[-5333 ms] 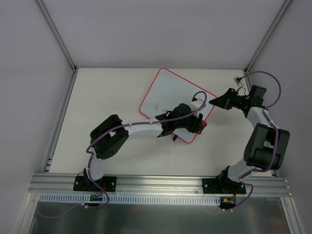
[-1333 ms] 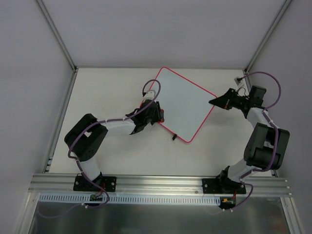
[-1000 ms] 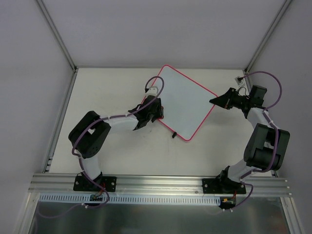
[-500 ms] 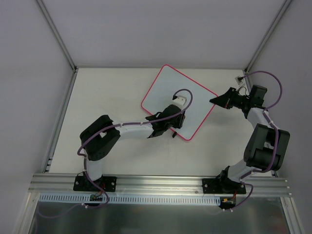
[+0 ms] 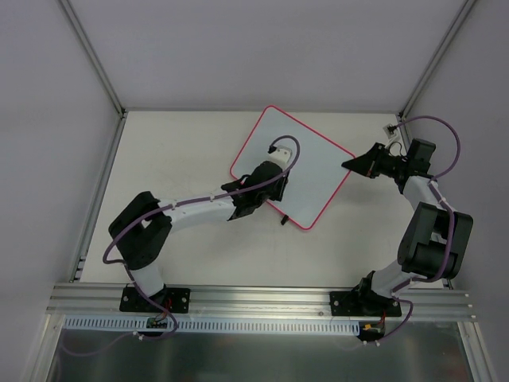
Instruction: Erase the whiteboard
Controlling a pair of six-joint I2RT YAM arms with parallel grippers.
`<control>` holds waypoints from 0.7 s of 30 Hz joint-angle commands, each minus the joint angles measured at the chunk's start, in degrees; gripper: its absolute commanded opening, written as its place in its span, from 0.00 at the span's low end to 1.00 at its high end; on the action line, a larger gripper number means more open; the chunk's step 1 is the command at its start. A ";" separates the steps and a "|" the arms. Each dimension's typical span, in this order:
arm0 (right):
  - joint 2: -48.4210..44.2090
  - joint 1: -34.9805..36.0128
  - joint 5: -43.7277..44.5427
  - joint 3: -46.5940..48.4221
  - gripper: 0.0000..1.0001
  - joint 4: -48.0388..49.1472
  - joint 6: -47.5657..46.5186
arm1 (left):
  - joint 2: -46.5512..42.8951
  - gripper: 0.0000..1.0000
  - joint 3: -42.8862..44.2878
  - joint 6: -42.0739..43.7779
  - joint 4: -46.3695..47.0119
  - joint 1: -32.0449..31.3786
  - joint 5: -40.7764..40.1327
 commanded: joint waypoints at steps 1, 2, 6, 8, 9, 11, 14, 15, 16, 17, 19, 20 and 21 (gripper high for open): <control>-0.81 1.31 6.76 -2.00 0.04 0.58 -6.83 | -7.92 0.00 -2.44 1.95 -1.23 3.23 -4.52; -0.81 1.22 6.93 -2.00 0.04 0.58 -6.83 | -8.89 0.00 -3.32 1.87 -1.41 4.03 -4.61; -1.25 1.22 7.64 -2.09 0.11 0.41 -7.00 | -13.91 0.00 -9.38 -0.76 -2.99 10.08 -5.31; -1.34 1.22 7.64 -2.18 0.12 0.50 -6.92 | -16.19 0.00 -11.14 -1.30 -5.00 14.48 -5.49; -1.43 1.22 7.64 -2.18 0.13 0.50 -6.91 | -16.72 0.00 -12.46 -1.47 -5.80 16.06 -5.84; -1.43 1.22 7.90 -2.27 0.14 0.49 -7.00 | -17.87 0.00 -13.35 -2.44 -8.42 20.88 -5.84; -1.51 1.22 7.90 -2.36 0.14 0.49 -7.09 | -18.83 0.00 -14.93 -3.93 -10.37 26.86 -5.06; -1.34 1.22 7.90 -2.27 0.14 0.50 -7.09 | -18.84 0.00 -15.19 -4.20 -11.33 28.36 -4.35; -1.25 1.22 7.64 -2.18 0.14 0.50 -7.09 | -18.23 0.00 -15.11 -4.20 -11.69 29.86 -3.56; -1.25 1.13 7.64 -2.27 0.14 0.41 -7.09 | -17.61 0.00 -14.85 -4.02 -12.13 31.27 -2.34; -1.16 1.22 7.72 -2.27 0.14 0.41 -7.09 | -14.73 0.00 -12.83 -2.80 -13.71 35.31 -0.75; -1.08 1.22 7.64 -2.18 0.14 0.49 -7.09 | -13.31 0.00 -11.60 -2.44 -14.58 36.63 0.13; -1.07 1.22 7.72 -2.18 0.14 0.50 -7.09 | -11.82 0.00 -8.98 -2.09 -15.64 37.95 1.53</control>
